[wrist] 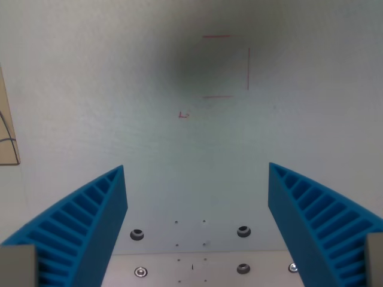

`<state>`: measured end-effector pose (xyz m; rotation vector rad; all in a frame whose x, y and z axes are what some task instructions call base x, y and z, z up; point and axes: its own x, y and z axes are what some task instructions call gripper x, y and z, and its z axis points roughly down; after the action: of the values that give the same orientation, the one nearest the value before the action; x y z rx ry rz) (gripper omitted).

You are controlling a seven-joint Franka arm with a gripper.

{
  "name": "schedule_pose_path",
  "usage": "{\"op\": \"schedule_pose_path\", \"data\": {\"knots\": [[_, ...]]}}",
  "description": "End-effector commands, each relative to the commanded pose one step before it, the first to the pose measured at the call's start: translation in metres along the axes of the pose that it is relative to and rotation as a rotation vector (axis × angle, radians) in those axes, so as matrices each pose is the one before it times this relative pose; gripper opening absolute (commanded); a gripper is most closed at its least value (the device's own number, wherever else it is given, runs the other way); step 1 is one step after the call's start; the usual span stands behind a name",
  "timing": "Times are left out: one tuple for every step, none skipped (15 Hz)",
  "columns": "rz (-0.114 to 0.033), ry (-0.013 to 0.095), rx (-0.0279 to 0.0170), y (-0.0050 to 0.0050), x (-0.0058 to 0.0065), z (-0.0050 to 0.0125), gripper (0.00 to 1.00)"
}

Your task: Rotate around base negative x

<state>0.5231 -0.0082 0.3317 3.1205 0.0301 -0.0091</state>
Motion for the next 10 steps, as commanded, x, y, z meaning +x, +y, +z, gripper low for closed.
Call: {"op": "schedule_pose_path", "data": {"knots": [[0.0063,0.0026,-0.11596,-0.00152,-0.00008,-0.00244,1.0],[0.0001,-0.0002,-0.01166,0.0,0.0,0.0,1.0],[0.0001,-0.0003,-0.01166,0.0,0.0,0.0,1.0],[0.0001,-0.0003,-0.01166,0.0,0.0,0.0,1.0],[0.0001,-0.0003,-0.01166,0.0,0.0,0.0,1.0],[0.0001,-0.0003,-0.01166,0.0,0.0,0.0,1.0],[0.0001,-0.0003,-0.01166,0.0,0.0,0.0,1.0],[0.0001,-0.0003,-0.01166,0.0,0.0,0.0,1.0],[0.0001,-0.0003,-0.01166,0.0,0.0,0.0,1.0],[0.0,-0.0003,-0.01166,0.0,0.0,0.0,1.0]]}}
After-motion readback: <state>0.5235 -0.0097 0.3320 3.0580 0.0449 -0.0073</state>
